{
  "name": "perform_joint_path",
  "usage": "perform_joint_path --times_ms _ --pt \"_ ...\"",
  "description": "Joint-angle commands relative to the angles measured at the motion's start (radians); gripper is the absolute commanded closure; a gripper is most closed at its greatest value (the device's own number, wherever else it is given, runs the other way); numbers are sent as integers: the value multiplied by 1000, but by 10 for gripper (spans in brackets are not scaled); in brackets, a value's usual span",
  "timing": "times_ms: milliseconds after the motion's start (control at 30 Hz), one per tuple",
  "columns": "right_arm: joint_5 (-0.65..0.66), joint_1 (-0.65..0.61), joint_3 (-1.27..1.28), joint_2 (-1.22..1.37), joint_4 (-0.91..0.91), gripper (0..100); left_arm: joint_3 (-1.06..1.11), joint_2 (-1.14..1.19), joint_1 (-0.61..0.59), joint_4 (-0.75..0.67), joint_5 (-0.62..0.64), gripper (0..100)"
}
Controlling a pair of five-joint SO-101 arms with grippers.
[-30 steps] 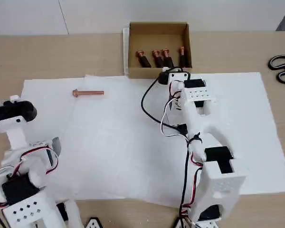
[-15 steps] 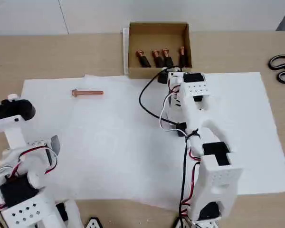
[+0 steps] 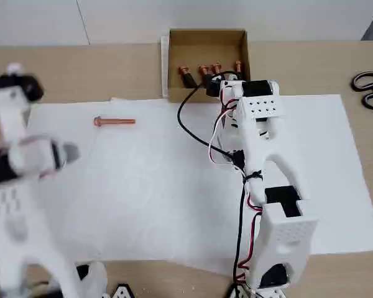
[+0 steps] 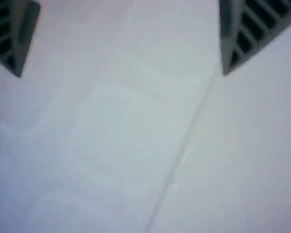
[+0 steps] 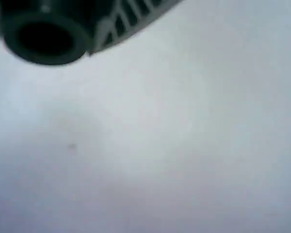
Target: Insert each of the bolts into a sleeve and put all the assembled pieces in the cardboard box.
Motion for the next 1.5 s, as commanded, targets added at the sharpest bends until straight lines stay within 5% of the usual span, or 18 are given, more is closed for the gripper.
perform_joint_path --times_ms 0,233,467,733,1467 --pt "5 4 -54 -8 7 992 -249 276 104 26 141 750" --pt "5 5 -54 -8 7 992 -575 652 265 26 428 750" --pt "5 5 -54 -7 5 992 -616 813 295 -31 470 750" --pt "3 44 -54 -1 -2 992 -618 1002 262 -173 876 750" --pt "3 47 -49 1 -1 992 -865 1297 244 -183 962 750"
